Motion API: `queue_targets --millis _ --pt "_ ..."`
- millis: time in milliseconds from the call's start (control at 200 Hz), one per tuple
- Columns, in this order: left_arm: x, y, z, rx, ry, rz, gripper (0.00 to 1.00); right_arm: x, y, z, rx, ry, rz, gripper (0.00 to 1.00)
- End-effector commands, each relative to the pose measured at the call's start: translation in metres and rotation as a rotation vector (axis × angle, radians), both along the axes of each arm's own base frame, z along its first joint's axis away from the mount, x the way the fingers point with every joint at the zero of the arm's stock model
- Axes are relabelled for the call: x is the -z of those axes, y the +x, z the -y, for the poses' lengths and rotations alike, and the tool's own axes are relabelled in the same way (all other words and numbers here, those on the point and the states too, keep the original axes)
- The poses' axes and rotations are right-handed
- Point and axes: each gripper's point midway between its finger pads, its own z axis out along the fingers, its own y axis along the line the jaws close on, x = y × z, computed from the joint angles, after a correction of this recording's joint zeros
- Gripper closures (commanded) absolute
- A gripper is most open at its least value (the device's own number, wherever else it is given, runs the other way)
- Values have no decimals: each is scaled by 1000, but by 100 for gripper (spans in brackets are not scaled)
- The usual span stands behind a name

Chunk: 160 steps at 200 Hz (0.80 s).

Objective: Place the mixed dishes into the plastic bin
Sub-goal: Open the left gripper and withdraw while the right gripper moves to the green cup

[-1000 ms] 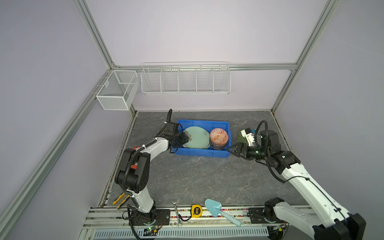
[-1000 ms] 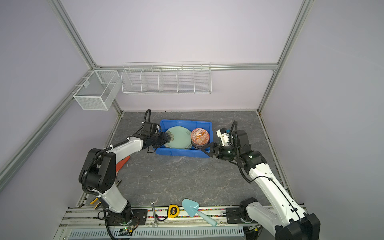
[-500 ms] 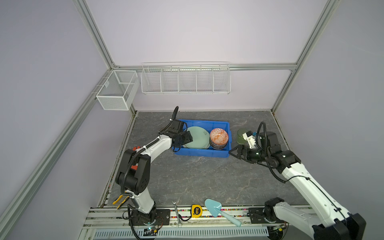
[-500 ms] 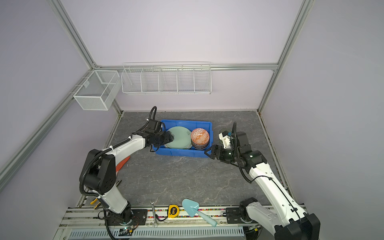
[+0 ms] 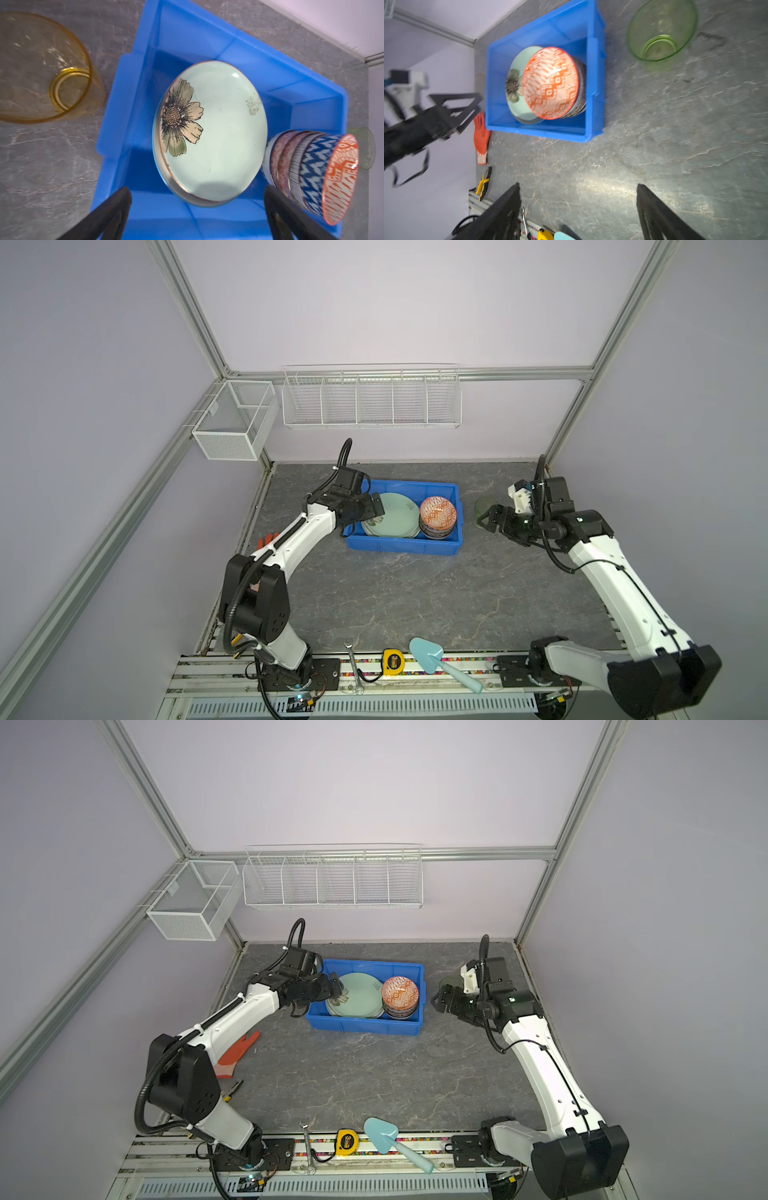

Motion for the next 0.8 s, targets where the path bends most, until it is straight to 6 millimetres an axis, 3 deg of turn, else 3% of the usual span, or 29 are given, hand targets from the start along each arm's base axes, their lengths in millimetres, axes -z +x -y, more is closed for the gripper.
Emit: queue_targets --millis 0,110,220,295,385,515,650,795 --pt "-33 -7 -16 -4 41 58 1 13 19 26 37 -65 -63 10" --pt "-46 -11 -37 -15 84 93 0 21 52 45 65 -114 -93 6" --pt "-56 -15 -74 -90 110 72 0 27 68 61 82 -163 -154 1" --pt "-66 -21 -85 -101 106 64 0 28 81 68 98 -199 -158 2" --pt "-77 -28 -91 -92 131 87 0 31 97 69 116 -192 -155 5" --pt "-80 -35 -89 -72 112 110 0 62 118 72 103 -225 -183 8" --pt "-82 -43 -85 -73 67 83 0 94 120 79 89 -279 -249 11" --pt "-74 -55 -89 -87 58 65 0 108 127 84 71 -317 -238 17"
